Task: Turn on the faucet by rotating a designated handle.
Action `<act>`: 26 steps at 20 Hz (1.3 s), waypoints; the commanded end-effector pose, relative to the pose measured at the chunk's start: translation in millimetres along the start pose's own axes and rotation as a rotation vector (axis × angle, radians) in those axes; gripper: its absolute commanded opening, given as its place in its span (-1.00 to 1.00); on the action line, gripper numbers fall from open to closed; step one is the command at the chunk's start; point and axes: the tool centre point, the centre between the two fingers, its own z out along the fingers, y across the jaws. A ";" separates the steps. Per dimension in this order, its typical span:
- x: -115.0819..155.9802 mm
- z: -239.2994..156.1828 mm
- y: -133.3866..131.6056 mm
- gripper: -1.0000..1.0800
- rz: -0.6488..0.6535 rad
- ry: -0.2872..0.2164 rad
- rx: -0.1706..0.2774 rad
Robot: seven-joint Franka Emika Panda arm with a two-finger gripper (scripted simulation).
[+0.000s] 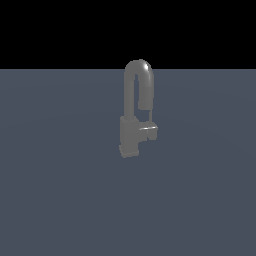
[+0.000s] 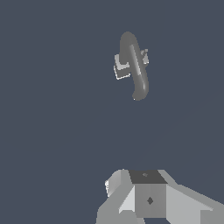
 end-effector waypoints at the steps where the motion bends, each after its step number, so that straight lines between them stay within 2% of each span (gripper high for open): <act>1: 10.9 1.4 0.5 -1.00 0.022 -0.028 0.022; 26: 143.1 46.3 22.9 -1.00 0.313 -0.398 0.309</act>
